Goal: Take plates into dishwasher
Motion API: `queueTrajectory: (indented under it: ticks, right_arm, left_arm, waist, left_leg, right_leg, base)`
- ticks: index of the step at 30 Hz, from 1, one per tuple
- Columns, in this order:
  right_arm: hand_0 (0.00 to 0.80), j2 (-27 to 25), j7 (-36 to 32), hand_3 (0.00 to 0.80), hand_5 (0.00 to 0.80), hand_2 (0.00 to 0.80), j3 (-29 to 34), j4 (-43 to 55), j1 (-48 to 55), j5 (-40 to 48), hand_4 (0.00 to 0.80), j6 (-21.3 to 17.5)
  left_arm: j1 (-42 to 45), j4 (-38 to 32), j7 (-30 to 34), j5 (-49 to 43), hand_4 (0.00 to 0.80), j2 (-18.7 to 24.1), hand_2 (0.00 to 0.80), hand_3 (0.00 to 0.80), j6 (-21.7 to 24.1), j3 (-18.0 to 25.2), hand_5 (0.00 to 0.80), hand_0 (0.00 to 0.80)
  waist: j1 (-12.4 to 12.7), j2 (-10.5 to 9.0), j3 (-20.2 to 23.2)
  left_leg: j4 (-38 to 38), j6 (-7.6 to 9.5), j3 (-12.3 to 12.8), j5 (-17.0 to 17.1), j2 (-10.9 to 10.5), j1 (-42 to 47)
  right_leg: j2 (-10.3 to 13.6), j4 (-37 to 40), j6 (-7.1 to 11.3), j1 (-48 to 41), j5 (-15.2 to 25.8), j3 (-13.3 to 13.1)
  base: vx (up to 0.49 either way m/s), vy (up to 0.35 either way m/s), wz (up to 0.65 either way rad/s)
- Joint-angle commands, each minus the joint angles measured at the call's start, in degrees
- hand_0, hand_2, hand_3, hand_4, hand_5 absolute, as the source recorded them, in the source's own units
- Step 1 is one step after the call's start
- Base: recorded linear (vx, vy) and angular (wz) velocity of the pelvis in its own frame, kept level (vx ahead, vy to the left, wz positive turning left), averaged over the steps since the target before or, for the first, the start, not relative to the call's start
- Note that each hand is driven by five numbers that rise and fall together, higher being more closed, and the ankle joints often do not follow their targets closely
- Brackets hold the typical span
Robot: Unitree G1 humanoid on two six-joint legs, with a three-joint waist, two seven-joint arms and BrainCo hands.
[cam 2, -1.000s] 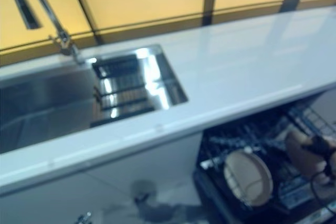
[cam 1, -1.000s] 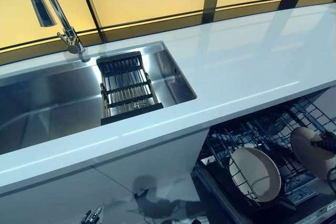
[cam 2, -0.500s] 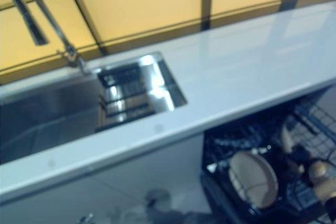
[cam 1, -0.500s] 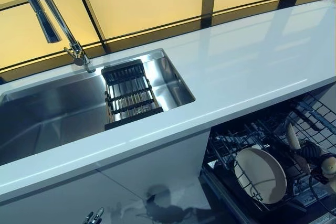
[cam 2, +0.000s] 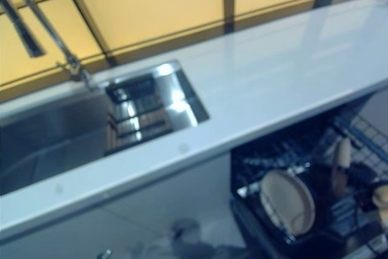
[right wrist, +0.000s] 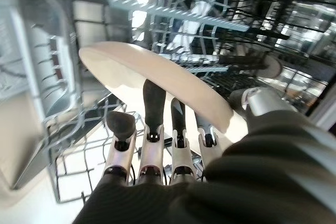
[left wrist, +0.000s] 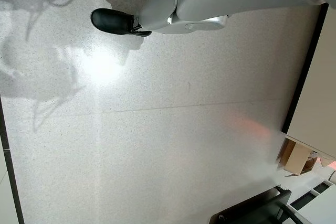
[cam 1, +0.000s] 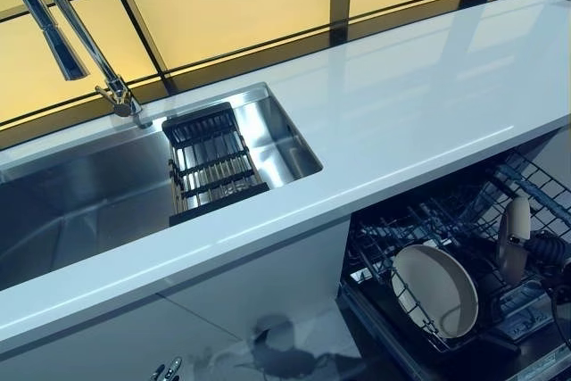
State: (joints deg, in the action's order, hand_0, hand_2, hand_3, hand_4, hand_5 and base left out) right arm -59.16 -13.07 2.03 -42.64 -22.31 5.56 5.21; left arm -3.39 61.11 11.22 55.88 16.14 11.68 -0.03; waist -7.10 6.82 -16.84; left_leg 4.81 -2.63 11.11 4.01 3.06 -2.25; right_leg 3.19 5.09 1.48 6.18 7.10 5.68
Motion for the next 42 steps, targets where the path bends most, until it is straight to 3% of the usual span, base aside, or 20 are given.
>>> queueTrajectory:
  ticks: [1, 10, 15, 28, 42]
  right_arm:
    - [0.800, -3.32, 0.78, 0.800, 0.800, 0.800, -4.09, -2.84, -1.78, -8.83, 0.800, -1.89]
    - [0.800, -6.06, 2.74, 0.800, 0.800, 0.800, -13.19, -1.98, -5.78, -21.22, 0.800, -0.67]
    - [0.800, -6.33, 4.41, 0.800, 0.800, 0.800, -16.49, -1.84, -6.80, -24.42, 0.800, -2.73]
    - [0.800, -6.20, 8.80, 0.800, 0.800, 0.800, -14.12, 9.06, -5.66, -23.07, 0.800, -4.88]
    - [0.800, -9.35, 8.45, 0.800, 0.800, 0.800, -13.45, 11.62, -6.71, -22.96, 0.800, -6.79]
  left_arm:
    - [-1.43, 2.03, -0.80, 0.83, 0.000, 2.68, 0.000, 0.000, 2.15, -0.32, 0.000, 0.000]
    - [-1.59, 1.47, -0.60, 1.51, 0.000, 3.44, 0.000, 0.000, 2.35, -1.27, 0.000, 0.000]
    - [-1.65, 0.94, -0.68, 1.14, 0.000, 3.70, 0.000, 0.000, 2.13, -1.57, 0.000, 0.000]
    - [-1.35, 0.65, -1.15, 0.60, 0.000, 3.24, 0.000, 0.000, 1.76, -0.64, 0.000, 0.000]
    - [-0.17, 0.03, -1.82, -0.31, 0.000, 3.36, 0.000, 0.000, 0.81, 0.12, 0.000, 0.000]
  waist:
    - [0.66, -6.01, 0.86]
    - [1.54, -5.89, 0.05]
    - [2.06, -5.70, -0.11]
    - [1.25, -6.45, 0.57]
    - [1.29, -7.93, 1.78]
  left_leg:
    - [0.19, -1.39, -0.31, -2.40, 1.27, 2.31]
    - [0.19, -1.32, -0.90, -1.95, 1.16, 1.87]
    - [0.19, -1.28, -1.33, -1.80, 1.11, 1.44]
    - [0.19, -1.25, -0.97, -1.93, 1.26, 1.56]
    - [0.19, -1.16, -0.56, -2.21, 1.55, 2.09]
  right_leg:
    - [3.56, -0.09, 4.67, -0.34, -0.05, -2.14]
    - [3.54, -0.09, 4.75, -0.22, 0.12, -2.06]
    - [3.71, -0.09, 4.82, -0.11, 0.11, -1.56]
    - [3.39, -0.09, 4.92, -0.13, -0.02, -1.90]
    - [3.09, -0.09, 5.06, -0.62, -0.17, -1.92]
  base:
    - [0.002, -0.037, 0.00]
    - [0.000, 0.000, 0.00]
    - [0.000, 0.000, 0.00]
    - [0.000, 0.000, 0.00]
    - [0.000, 0.000, 0.00]
